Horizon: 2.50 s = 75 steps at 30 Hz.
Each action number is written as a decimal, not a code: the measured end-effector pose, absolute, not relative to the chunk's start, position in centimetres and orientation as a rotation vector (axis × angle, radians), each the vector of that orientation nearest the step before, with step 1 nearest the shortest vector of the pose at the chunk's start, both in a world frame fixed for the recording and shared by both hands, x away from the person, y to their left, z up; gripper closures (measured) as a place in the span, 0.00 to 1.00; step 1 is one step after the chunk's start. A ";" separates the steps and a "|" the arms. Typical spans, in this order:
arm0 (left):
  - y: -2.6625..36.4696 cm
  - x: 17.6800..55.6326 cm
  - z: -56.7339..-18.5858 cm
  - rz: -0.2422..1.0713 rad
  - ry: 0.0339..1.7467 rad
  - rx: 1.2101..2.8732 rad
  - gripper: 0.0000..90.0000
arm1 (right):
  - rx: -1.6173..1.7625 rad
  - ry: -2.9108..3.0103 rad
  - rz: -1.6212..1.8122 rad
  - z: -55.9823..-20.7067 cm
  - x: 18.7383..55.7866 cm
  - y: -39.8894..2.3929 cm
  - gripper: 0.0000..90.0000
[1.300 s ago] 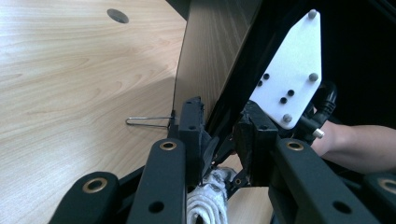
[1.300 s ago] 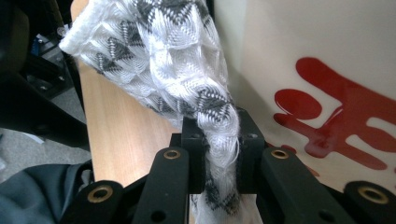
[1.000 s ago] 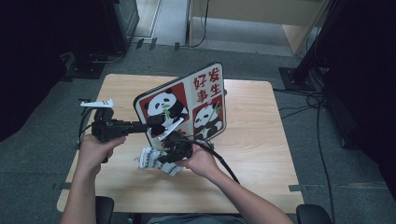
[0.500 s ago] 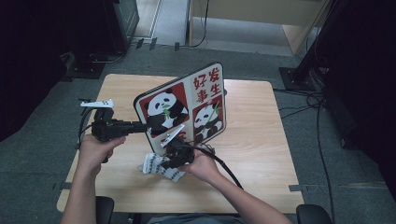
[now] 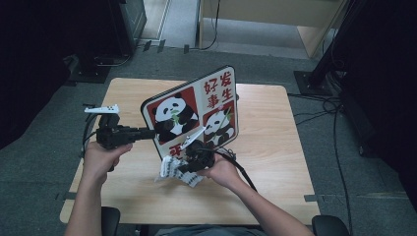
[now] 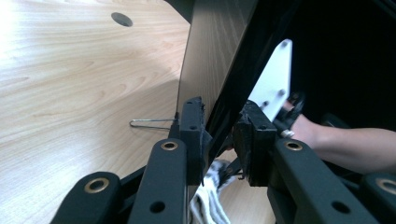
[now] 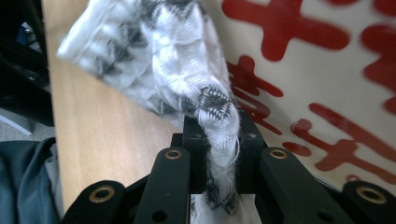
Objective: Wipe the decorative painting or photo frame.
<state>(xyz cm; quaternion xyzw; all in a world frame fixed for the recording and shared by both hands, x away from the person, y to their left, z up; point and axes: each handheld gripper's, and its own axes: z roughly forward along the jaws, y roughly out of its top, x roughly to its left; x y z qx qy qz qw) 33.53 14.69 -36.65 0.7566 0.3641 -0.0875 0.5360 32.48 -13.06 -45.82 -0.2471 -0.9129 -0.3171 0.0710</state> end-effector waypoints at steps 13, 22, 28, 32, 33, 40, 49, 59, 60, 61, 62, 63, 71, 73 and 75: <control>14.8 33.5 -36.8 -0.211 0.862 1.796 0.82 | -0.712 -2.739 -1.045 -39.9 33.1 -15.0 0.90; 14.8 33.5 -36.9 -0.210 0.854 1.791 0.82 | -0.748 -2.745 -1.122 -34.3 33.8 -16.0 0.90; 14.8 33.5 -36.9 -0.210 0.855 1.788 0.82 | -0.755 -2.718 -1.166 -30.9 34.7 -16.2 0.90; 14.8 33.5 -36.9 -0.205 0.855 1.786 0.82 | -0.753 -2.742 -1.192 -28.5 35.2 -15.8 0.89; 14.8 33.5 -36.9 -0.207 0.854 1.788 0.82 | -0.744 -2.747 -1.202 -27.7 35.3 -15.6 0.90; 14.7 33.4 -36.9 -0.201 0.855 1.785 0.82 | -0.747 -2.770 -1.265 -22.8 36.5 -14.2 0.89; 14.7 33.4 -36.9 -0.196 0.850 1.783 0.83 | -0.777 -2.784 -1.303 -19.6 38.6 -10.5 0.89; 14.7 33.4 -36.9 -0.163 0.837 1.797 0.83 | -0.789 -2.810 -1.232 -21.5 40.1 -7.2 0.85; 14.7 33.3 -36.9 -0.160 0.837 1.796 0.84 | -0.783 -2.813 -1.239 -21.6 40.1 -7.1 0.83; 14.6 33.3 -36.8 -0.158 0.837 1.796 0.84 | -0.787 -2.806 -1.240 -21.7 40.1 -7.0 0.82; 14.6 33.3 -36.8 -0.155 0.836 1.798 0.84 | -0.788 -2.798 -1.242 -21.8 40.1 -6.9 0.82; 14.6 33.3 -36.8 -0.153 0.837 1.799 0.84 | -0.786 -2.792 -1.247 -22.0 40.1 -6.7 0.82; 14.6 33.3 -36.8 -0.158 0.835 1.798 0.84 | -0.781 -2.770 -1.273 -22.7 40.2 -7.2 0.87; 14.6 33.3 -36.9 -0.159 0.835 1.798 0.84 | -0.784 -2.767 -1.275 -22.7 40.4 -7.4 0.87; 14.6 33.3 -36.9 -0.159 0.834 1.800 0.84 | -0.790 -2.757 -1.276 -22.8 40.5 -7.7 0.87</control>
